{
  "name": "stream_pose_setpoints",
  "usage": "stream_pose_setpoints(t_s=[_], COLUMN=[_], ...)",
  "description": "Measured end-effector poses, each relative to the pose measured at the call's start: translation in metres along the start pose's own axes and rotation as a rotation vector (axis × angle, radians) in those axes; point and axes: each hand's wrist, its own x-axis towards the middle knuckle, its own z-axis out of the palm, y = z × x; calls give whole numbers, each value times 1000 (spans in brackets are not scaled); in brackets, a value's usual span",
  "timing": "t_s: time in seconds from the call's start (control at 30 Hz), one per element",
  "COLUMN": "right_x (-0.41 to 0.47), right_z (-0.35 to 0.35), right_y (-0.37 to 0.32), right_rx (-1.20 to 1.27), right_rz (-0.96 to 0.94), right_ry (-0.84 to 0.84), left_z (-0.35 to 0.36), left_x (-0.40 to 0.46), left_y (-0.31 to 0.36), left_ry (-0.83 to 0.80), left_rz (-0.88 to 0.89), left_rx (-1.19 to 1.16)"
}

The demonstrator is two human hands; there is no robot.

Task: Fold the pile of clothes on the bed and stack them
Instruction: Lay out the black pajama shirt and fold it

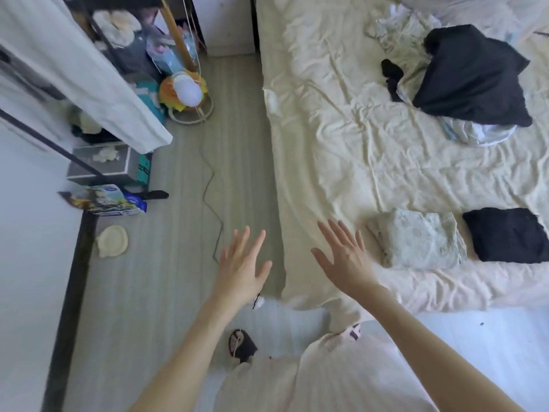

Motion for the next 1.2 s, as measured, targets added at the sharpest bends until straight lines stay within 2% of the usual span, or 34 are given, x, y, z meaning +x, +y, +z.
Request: stream_pose_setpoints(t_s=[0.17,0.33,0.53,0.87,1.2], right_x=[-2,15,60,214,334], right_z=[26,22,1,-81,-134], right_y=[-82,-111,-111,-92,-83], right_rx=[71,86,62,5,-34], right_rz=[-24,-37,-9,16,110], right_ry=[26,80,155,219,161], left_z=[-51,-75,-103,-175,-237], left_x=[-23,-10,39,195,315], left_y=[-81,-101,-97,-58,-46], left_ry=[46,67,42,94,103], left_rz=[-55,-21,74,145,178], left_rx=[15,-32,19,73,25])
